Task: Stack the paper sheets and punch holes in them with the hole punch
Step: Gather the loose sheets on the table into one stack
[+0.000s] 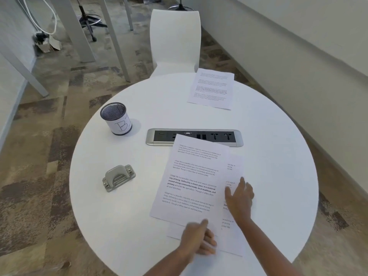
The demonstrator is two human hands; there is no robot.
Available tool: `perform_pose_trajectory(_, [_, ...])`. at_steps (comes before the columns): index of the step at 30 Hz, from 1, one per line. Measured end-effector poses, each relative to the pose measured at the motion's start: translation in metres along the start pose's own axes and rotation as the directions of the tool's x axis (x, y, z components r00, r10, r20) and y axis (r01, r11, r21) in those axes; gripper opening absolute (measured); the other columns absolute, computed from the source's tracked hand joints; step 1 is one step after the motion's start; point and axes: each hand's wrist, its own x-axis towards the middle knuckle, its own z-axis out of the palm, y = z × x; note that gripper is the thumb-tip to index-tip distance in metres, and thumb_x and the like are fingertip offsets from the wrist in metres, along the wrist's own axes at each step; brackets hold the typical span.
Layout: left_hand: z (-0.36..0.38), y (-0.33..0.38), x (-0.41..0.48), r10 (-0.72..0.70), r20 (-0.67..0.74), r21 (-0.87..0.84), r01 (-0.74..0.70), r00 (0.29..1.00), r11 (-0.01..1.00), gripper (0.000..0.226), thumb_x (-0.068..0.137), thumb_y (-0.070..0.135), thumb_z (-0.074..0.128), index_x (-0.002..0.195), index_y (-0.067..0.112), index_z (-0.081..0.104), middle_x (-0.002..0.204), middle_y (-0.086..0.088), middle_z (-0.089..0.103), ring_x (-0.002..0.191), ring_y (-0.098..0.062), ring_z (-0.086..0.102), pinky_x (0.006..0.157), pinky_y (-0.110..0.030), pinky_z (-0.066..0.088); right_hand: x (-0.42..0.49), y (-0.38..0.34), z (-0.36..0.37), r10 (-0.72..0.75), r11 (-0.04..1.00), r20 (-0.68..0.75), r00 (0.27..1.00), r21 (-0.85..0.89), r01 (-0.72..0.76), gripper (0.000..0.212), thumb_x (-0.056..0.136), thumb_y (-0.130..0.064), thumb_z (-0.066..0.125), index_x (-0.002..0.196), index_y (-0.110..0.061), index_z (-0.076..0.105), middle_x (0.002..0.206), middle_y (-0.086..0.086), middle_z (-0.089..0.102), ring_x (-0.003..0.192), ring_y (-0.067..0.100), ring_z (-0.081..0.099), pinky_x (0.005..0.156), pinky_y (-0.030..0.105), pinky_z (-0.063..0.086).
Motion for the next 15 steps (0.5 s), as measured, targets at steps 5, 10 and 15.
perform_pose_trajectory(5, [-0.054,0.043,0.031,0.633,-0.423,0.677,-0.238,0.648,0.697,0.022,0.089,0.025,0.051,0.106,0.013,0.059,0.109,-0.012,0.060,0.101,-0.028,0.055,0.080,-0.036,0.044,0.004,-0.004,0.001,0.131,0.989,0.011,0.991,0.061,-0.131,0.067,0.089,-0.019,0.053,0.141,0.002,0.018,0.140,0.026,0.025,0.125,0.040,0.025,0.100,0.047,0.035])
perform_pose_trajectory(10, [-0.090,0.052,0.060,0.632,-0.375,0.840,-0.039,0.678,0.541,0.047,0.088,0.029,0.051,0.132,0.016,0.041,0.133,-0.014,0.041,0.119,-0.030,0.041,0.095,-0.040,0.040,0.011,-0.012,0.001,0.106,0.986,0.058,0.993,0.126,-0.112,0.063,0.089,-0.015,0.052,0.141,0.003,0.021,0.140,0.027,0.027,0.129,0.040,0.024,0.107,0.045,0.027])
perform_pose_trajectory(15, [-0.070,0.032,0.064,0.712,-0.219,0.933,-0.070,0.667,0.352,0.049,0.086,0.032,0.050,0.132,0.021,0.042,0.129,-0.010,0.044,0.113,-0.027,0.044,0.090,-0.038,0.042,0.014,-0.019,0.006,0.035,0.994,0.115,0.993,0.101,-0.047,0.056,0.090,-0.015,0.051,0.138,0.002,0.028,0.138,0.025,0.030,0.129,0.039,0.026,0.107,0.041,0.027])
